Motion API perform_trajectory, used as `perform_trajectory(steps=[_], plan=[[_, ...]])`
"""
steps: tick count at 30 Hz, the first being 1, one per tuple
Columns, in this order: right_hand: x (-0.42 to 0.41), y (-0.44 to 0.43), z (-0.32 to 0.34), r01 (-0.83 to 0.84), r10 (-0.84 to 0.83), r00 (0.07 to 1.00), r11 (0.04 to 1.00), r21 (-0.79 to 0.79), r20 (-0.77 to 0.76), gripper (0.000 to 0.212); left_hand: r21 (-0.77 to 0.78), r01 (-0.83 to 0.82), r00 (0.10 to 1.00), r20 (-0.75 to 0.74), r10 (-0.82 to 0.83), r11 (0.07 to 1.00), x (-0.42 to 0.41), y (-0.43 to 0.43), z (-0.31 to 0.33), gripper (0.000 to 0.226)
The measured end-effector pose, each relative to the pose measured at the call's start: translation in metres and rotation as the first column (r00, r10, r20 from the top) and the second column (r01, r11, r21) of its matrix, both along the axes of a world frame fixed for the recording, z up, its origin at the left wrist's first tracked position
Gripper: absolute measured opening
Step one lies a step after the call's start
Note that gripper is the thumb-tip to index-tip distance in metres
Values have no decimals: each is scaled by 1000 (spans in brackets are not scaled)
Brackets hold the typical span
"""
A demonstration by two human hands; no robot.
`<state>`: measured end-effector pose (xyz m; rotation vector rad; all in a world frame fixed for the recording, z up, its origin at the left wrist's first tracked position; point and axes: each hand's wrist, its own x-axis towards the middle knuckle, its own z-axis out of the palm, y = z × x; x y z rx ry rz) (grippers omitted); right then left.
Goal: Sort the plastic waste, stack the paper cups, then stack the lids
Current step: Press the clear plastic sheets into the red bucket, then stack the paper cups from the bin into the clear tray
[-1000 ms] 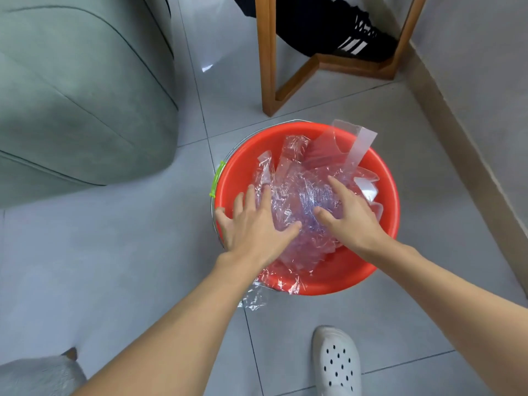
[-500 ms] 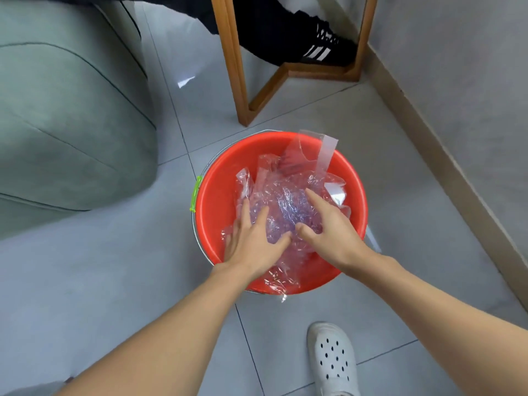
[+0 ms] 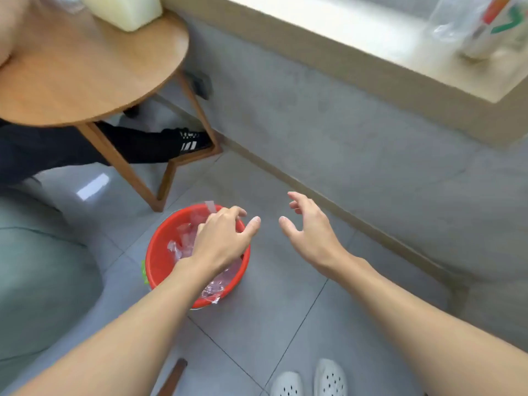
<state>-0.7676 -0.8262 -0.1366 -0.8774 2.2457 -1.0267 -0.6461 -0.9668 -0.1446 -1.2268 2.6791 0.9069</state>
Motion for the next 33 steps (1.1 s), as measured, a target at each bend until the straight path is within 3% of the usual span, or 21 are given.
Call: perform_trajectory(steps=[6,13,17,21,28,33], plan=[[-27,141,89,398,-403,914,913,-85,-41,44,3,329,931,-169,-323,944,-88,115,86,41],[16,338,172,770,-790,611,607,-196,-43,30,9,710,680,-272,-681,704,-125,317,185,34],[86,435,208,870,-898,435,437,-229,-62,27,16,838,518,-339,-785,546,-93,424,226,28],[163,512,240,920,-974,180,216,-326,-138,22,0,939,315,-402,-860,344,-44,520,259,21],[282,596,277,937,-979,-156,-105,-332,-132,20,-2,1000,-24,-421,-907,-26,31,641,286,34],[345,619,274,910,-952,-288,-236,-342,-109,21,-43,975,-214,-452,-866,-219,75,689,277,27]])
